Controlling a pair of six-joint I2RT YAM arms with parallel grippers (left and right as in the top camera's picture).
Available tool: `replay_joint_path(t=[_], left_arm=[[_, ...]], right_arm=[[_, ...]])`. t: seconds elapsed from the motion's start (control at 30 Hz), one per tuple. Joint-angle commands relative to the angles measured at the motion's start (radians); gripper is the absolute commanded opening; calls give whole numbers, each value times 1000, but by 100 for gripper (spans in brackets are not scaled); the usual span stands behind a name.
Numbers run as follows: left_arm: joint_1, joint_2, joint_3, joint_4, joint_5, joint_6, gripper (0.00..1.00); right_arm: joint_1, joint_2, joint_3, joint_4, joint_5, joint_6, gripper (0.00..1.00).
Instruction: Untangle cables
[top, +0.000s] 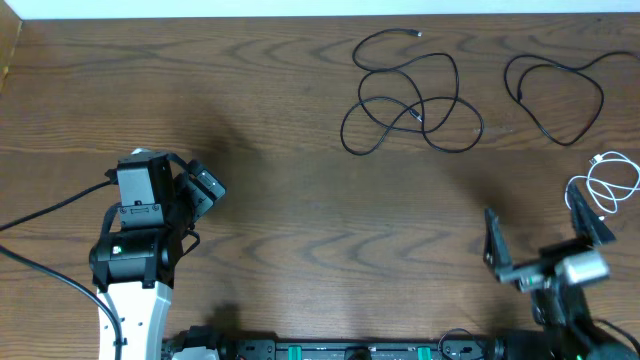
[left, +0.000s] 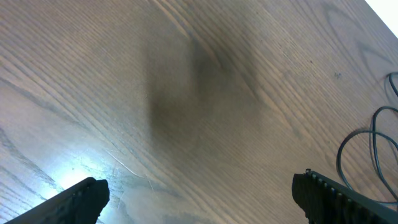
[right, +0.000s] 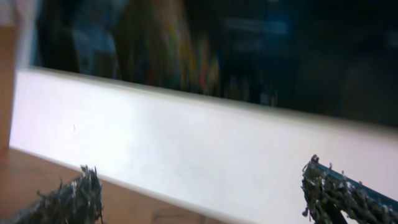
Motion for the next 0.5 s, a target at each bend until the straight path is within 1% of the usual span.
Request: replay_joint_path(t=[0.0,0.07,0.3,0.47], left_arm=[[4,1,14,-2,-12,18,100],[4,1,14,-2,-12,18,100],[4,1,14,-2,-12,18,100],[4,1,14,-2,-12,18,100]], right_arm=[[-4,-8,-91,3,163,159,99],[-4,-8,-139,5,206,173,99],[-4,-8,-255,10,261,173,99],[-4,-8,-287,-18,314,172,99]])
